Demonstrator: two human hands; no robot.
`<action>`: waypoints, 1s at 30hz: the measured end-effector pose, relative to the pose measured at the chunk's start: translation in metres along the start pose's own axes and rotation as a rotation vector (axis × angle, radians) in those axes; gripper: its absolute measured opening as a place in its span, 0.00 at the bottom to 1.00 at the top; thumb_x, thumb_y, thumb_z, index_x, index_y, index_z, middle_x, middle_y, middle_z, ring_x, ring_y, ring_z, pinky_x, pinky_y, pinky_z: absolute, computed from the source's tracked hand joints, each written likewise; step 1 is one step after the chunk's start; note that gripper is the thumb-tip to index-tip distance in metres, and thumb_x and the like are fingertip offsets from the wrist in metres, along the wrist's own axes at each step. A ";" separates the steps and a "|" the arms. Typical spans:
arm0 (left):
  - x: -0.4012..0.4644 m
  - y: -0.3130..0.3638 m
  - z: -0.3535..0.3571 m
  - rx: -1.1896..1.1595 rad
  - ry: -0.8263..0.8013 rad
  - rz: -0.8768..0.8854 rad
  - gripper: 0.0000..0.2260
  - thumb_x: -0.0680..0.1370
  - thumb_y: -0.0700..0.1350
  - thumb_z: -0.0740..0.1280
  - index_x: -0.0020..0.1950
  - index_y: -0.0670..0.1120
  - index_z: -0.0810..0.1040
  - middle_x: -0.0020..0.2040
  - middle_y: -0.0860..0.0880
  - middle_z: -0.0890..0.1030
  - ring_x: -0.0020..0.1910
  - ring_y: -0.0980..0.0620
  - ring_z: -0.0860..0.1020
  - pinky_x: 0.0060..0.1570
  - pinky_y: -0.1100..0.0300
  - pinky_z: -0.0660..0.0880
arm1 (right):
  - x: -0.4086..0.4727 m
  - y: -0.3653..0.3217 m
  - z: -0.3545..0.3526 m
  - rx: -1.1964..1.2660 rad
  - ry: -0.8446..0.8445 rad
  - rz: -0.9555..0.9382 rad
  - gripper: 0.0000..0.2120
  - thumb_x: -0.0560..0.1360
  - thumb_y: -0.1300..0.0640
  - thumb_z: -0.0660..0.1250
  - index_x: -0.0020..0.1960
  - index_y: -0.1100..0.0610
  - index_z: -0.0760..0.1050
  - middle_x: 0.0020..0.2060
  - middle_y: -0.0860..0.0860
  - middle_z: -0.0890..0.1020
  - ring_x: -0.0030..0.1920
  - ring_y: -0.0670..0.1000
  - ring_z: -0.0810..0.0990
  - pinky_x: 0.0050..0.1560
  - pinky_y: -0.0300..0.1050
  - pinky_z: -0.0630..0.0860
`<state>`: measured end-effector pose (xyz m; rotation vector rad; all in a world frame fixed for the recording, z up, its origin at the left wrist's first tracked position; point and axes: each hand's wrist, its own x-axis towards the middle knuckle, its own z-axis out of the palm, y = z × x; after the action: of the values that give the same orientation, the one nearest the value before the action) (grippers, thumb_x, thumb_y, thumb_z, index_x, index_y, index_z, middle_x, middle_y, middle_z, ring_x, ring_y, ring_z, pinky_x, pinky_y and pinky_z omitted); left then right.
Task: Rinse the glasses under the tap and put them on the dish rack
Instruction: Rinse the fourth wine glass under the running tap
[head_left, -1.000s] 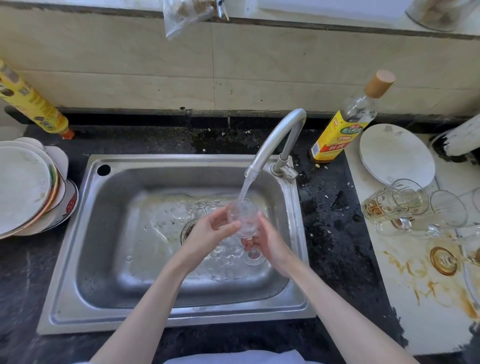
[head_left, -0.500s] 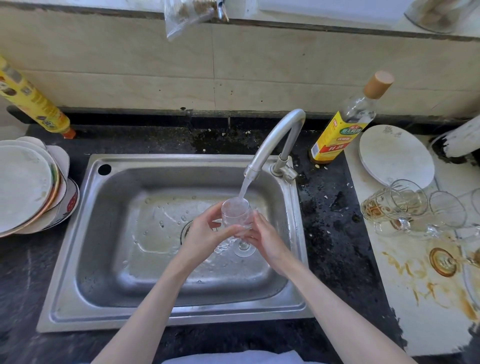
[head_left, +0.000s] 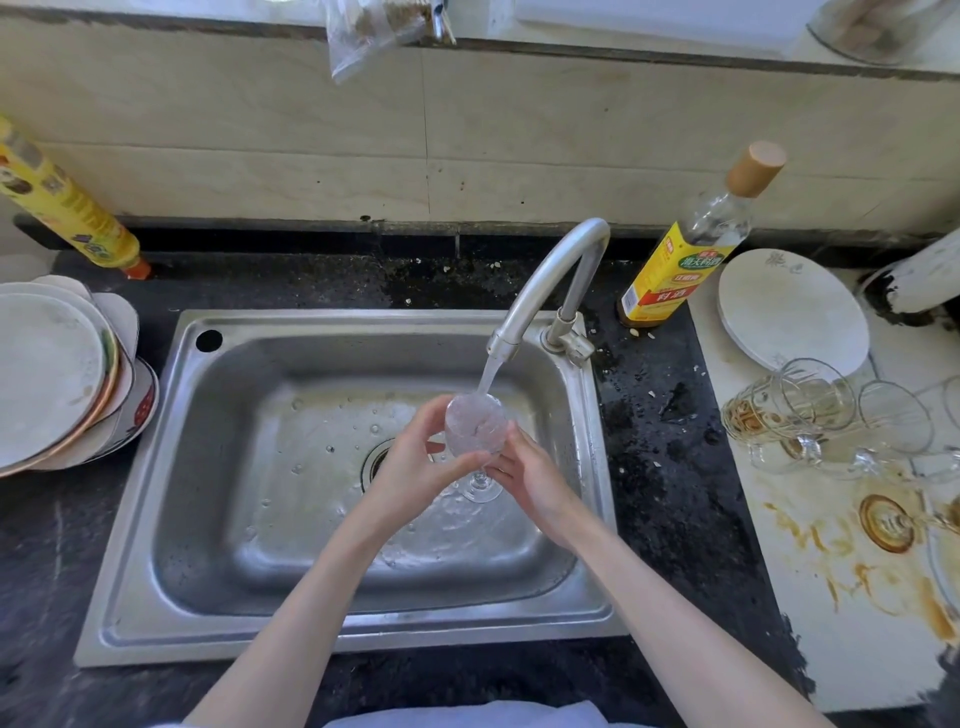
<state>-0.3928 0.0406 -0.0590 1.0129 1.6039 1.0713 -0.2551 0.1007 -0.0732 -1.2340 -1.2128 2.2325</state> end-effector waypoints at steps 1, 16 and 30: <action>0.001 -0.001 0.000 -0.010 0.002 -0.003 0.24 0.66 0.51 0.74 0.59 0.58 0.70 0.58 0.58 0.78 0.59 0.59 0.76 0.59 0.54 0.73 | 0.000 -0.001 0.000 -0.005 -0.001 0.003 0.19 0.83 0.49 0.45 0.64 0.51 0.71 0.57 0.50 0.80 0.58 0.47 0.78 0.65 0.44 0.69; 0.035 0.004 0.002 -0.480 -0.024 -0.318 0.26 0.75 0.60 0.63 0.57 0.37 0.75 0.39 0.45 0.82 0.35 0.49 0.80 0.40 0.55 0.72 | -0.003 -0.017 0.016 -0.108 -0.010 0.153 0.21 0.79 0.44 0.57 0.41 0.60 0.75 0.23 0.47 0.71 0.26 0.46 0.74 0.32 0.38 0.70; 0.060 0.010 0.001 -0.827 0.132 -0.654 0.19 0.78 0.58 0.58 0.51 0.42 0.67 0.41 0.43 0.71 0.33 0.48 0.70 0.33 0.55 0.69 | 0.001 -0.056 0.013 0.308 -0.134 0.499 0.11 0.77 0.62 0.55 0.40 0.61 0.74 0.28 0.53 0.78 0.29 0.51 0.80 0.37 0.43 0.78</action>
<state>-0.4049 0.1001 -0.0646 -0.1319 1.2423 1.1653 -0.2732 0.1271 -0.0257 -1.3876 -0.6018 2.7615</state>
